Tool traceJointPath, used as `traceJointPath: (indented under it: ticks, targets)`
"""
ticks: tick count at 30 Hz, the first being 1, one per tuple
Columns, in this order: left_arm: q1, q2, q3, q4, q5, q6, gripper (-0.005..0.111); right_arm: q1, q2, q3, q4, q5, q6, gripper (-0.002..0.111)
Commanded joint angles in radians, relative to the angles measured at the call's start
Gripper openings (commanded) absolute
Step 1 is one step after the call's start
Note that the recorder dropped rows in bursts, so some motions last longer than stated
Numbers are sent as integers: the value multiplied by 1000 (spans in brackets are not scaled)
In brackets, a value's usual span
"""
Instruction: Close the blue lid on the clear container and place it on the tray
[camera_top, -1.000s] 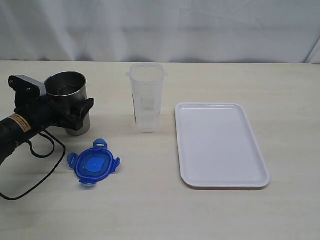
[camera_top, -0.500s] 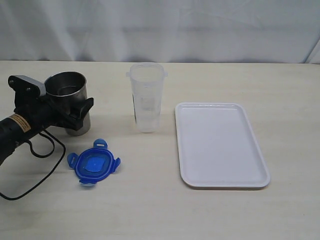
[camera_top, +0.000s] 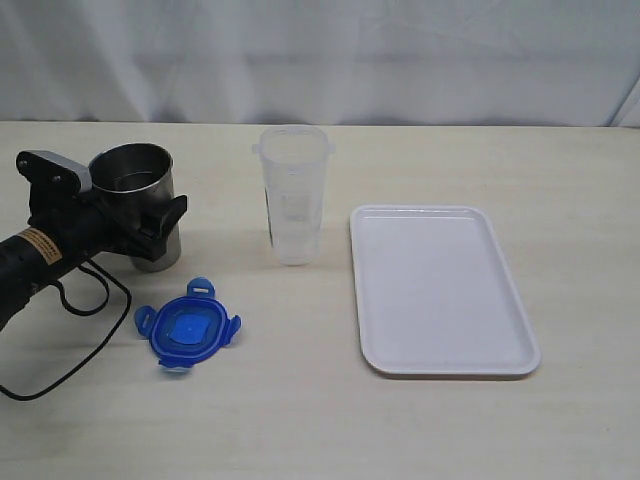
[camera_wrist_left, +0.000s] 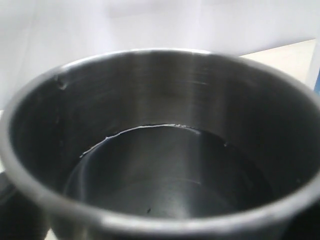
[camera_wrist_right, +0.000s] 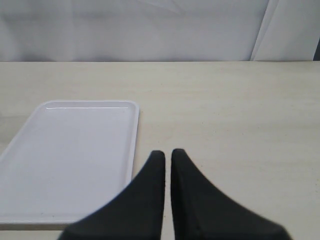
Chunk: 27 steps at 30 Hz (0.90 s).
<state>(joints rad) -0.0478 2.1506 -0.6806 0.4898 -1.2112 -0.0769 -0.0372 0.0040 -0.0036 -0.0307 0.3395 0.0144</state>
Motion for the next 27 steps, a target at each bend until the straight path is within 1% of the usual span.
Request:
traceJointPath:
  ticks: [1,4,5,10,15,17,19,21,22,27]
  targets:
    - [2,-7,-2,-6,-10,-6,86,-6,-4,4,0,-8,0,4]
    - [2,-7,-2,-6,-10,-6,85,-6,-4,4,0,-8,0,4]
    - [2,-7,-2,-6,-10,-6,82,-6,-4,4,0,-8,0,4]
    - [2,-7,-2,-4,-10,-6,58,-6,-4,4,0,-8,0,4]
    - [2,-7,-2,-4,-10,-6,45,-6,-4,4,0,-8,0,4]
    - [2,-7,-2,5,-10,-21,38,-6,-4,4,0,-8,0,4]
    - [2,-7,-2,10,-10,-82,23,-6,-4,4,0,-8,0,4]
    - [2,-7,-2,11,-10,-92,6,-6,-4,4,0,-8,0,4]
    - [2,-7,-2,14,-10,-92,0,-6,-4,4,0,-8,0,4]
    - [2,-7,-2,7,-10,-92,0,-6,-4,4,0,-8,0,4]
